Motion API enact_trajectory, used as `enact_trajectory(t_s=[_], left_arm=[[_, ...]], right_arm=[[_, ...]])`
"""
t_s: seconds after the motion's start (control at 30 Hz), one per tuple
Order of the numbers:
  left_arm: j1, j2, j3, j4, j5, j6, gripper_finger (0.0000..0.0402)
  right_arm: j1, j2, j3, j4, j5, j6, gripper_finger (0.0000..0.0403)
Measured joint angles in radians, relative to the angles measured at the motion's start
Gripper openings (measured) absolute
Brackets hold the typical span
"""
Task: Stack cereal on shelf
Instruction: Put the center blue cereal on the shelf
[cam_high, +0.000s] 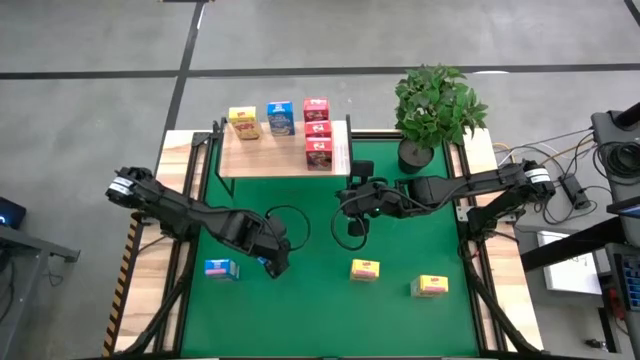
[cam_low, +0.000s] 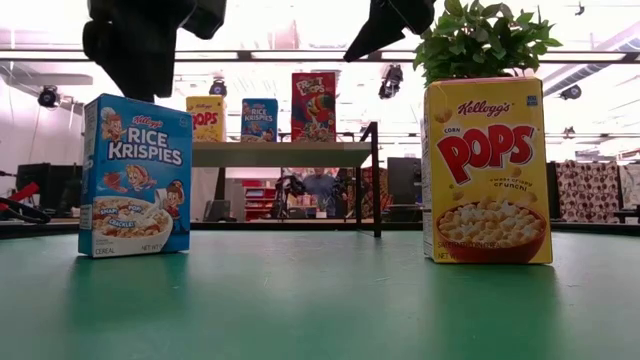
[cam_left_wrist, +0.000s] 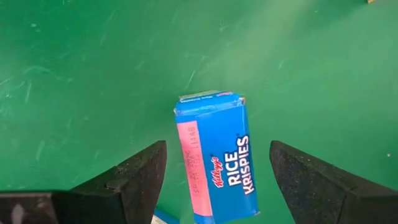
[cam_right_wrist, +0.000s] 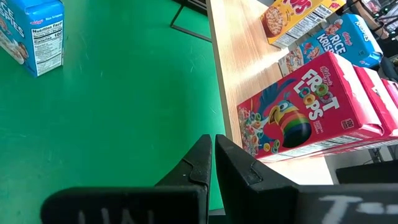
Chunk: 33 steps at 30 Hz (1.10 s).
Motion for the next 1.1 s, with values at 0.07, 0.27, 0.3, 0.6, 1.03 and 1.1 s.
enact_trajectory(t_s=[0.07, 0.27, 0.3, 0.6, 1.03, 1.1], left_arm=[[-0.003, 0.0, 0.0, 0.0, 0.0, 0.0, 0.0269], [-0.007, 0.004, -0.009, 0.009, -0.003, 0.0, 0.0269], [-0.007, 0.008, -0.011, 0.012, -0.003, 0.001, 0.0269], [-0.007, 0.047, -0.027, 0.031, -0.003, 0.042, 0.0247], [-0.007, 0.054, -0.013, 0.034, 0.009, 0.099, 0.0176], [-0.007, 0.054, -0.013, 0.034, 0.011, 0.108, 0.0172]], right_arm=[[0.0, 0.0, 0.0, 0.0, 0.0, 0.0, 0.0012], [0.0, 0.0, 0.0, 0.0, 0.0, 0.0, 0.0012], [0.0, 0.0, 0.0, 0.0, 0.0, 0.0, 0.0012], [0.0, 0.0, 0.0, 0.0, 0.0, 0.0, 0.0012], [0.0, 0.0, 0.0, -0.007, 0.0, 0.013, 0.0012], [0.0, 0.0, 0.0, -0.008, 0.0, 0.014, 0.0012]])
